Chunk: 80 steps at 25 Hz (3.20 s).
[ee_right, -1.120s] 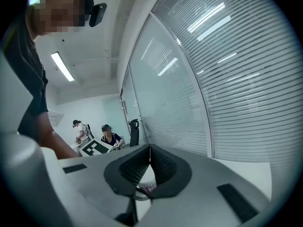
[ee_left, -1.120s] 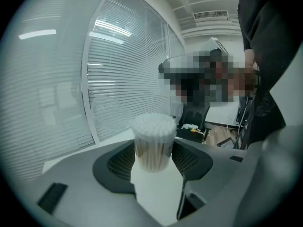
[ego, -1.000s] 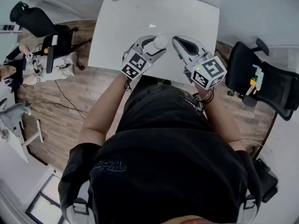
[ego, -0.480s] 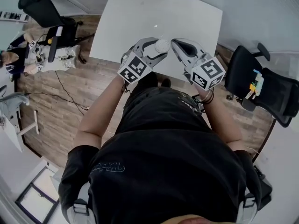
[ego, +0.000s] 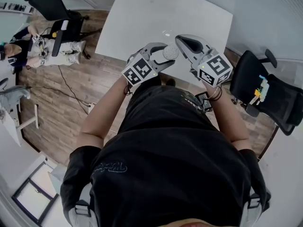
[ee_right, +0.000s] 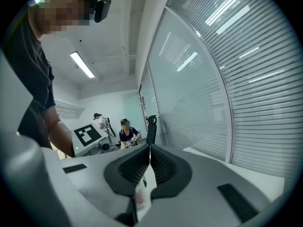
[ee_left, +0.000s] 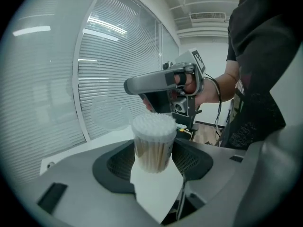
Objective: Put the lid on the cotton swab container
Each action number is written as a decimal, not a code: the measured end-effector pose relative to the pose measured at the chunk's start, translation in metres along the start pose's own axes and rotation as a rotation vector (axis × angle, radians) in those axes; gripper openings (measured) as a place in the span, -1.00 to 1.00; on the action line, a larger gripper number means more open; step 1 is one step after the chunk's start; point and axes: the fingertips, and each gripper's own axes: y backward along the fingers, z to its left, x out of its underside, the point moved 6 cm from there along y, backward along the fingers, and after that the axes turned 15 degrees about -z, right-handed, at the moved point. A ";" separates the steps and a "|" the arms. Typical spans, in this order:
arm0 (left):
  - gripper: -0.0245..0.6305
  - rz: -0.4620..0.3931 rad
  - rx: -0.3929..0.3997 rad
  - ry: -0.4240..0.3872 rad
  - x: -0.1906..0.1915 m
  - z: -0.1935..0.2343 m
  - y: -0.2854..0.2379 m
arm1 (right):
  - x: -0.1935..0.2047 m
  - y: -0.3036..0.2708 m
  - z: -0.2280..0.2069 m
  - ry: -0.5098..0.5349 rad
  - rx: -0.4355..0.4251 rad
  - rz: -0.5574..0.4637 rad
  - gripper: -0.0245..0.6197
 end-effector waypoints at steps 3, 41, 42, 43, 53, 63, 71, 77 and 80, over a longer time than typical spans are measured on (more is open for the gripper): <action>-0.15 0.000 0.027 0.015 -0.002 -0.001 0.001 | -0.006 -0.005 -0.004 0.008 -0.041 0.002 -0.85; -0.15 0.001 0.135 -0.068 -0.026 -0.037 -0.002 | -0.022 0.003 0.002 -0.048 -0.317 0.116 -0.38; -0.15 0.005 0.134 -0.069 -0.025 -0.036 -0.001 | -0.021 0.001 0.002 -0.045 -0.315 0.117 -0.38; -0.15 0.006 0.134 -0.069 -0.025 -0.035 -0.001 | -0.021 0.000 0.001 -0.044 -0.314 0.120 -0.38; -0.15 0.008 0.124 -0.060 -0.023 -0.033 -0.001 | -0.021 -0.001 0.002 -0.080 -0.323 0.112 -0.37; -0.15 0.029 0.087 -0.026 -0.018 -0.029 -0.005 | -0.029 0.004 0.007 -0.135 -0.334 0.081 -0.38; -0.15 0.020 0.065 -0.028 -0.016 -0.020 -0.006 | -0.033 0.008 0.012 -0.150 -0.356 0.074 -0.40; -0.15 0.031 0.055 -0.023 -0.015 -0.015 -0.005 | -0.033 0.010 0.012 -0.177 -0.365 0.076 -0.61; -0.15 0.018 0.053 -0.021 -0.017 -0.014 -0.007 | -0.033 0.011 0.012 -0.183 -0.366 0.081 -0.69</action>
